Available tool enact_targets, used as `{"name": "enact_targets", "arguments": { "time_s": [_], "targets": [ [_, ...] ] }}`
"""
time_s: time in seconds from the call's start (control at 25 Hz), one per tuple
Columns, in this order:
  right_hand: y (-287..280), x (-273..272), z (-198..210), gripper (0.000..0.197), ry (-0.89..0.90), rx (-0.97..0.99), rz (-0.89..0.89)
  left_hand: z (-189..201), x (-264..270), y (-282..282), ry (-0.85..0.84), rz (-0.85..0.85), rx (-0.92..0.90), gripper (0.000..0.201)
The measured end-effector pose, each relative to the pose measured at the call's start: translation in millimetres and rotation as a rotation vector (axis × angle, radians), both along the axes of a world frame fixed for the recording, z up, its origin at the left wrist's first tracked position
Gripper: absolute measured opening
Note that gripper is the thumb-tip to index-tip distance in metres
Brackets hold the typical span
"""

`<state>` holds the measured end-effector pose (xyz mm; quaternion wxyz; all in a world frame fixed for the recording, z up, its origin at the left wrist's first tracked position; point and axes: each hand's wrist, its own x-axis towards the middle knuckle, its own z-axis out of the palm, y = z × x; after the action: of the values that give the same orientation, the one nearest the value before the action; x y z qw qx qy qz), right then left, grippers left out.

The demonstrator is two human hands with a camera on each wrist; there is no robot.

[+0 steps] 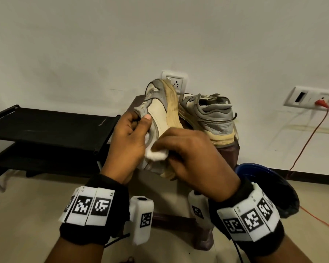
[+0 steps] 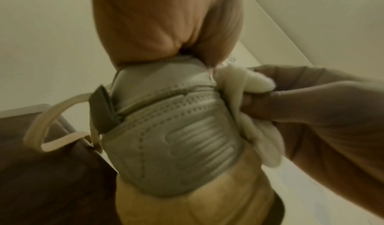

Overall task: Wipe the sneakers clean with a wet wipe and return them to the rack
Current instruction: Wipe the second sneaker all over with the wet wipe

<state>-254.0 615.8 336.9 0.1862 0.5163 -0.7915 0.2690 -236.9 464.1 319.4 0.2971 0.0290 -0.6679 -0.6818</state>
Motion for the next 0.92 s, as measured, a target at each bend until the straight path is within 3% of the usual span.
{"name": "enact_targets", "arguments": {
  "time_s": [0.12, 0.28, 0.44, 0.48, 0.68, 0.8, 0.92],
  "targets": [
    [3.0, 7.7, -4.6, 0.021, 0.026, 0.155, 0.009, 0.3, -4.2, -5.0, -0.014, 0.035, 0.037, 0.013],
    [2.3, -3.4, -7.0, 0.017, 0.044, -0.092, -0.131, 0.3, -5.4, -11.5, -0.058, 0.043, -0.027, 0.016],
    [3.9, -39.3, -14.0, 0.014, 0.014, -0.187, -0.329, 3.2, 3.5, -9.3, -0.027, -0.020, -0.183, 0.007],
    [3.2, -44.1, -16.4, 0.015, 0.002, -0.205, -0.345, 2.9, 4.5, -9.2, -0.026, 0.048, -0.260, 0.004],
    [-9.3, -40.2, -20.9, 0.015, -0.014, -0.235, -0.350, 5.2, 12.1, -9.7, -0.051, 0.638, -0.705, 0.035],
    [-16.8, -36.8, -23.7, 0.016, -0.027, -0.228, -0.365, 6.7, 16.6, -10.6, -0.270, 0.689, -0.849, 0.049],
    [-23.0, -34.7, -24.0, 0.016, -0.013, -0.228, -0.377, 3.8, 20.0, -19.7, -0.275, 0.611, -0.822, 0.045]
  ]
}}
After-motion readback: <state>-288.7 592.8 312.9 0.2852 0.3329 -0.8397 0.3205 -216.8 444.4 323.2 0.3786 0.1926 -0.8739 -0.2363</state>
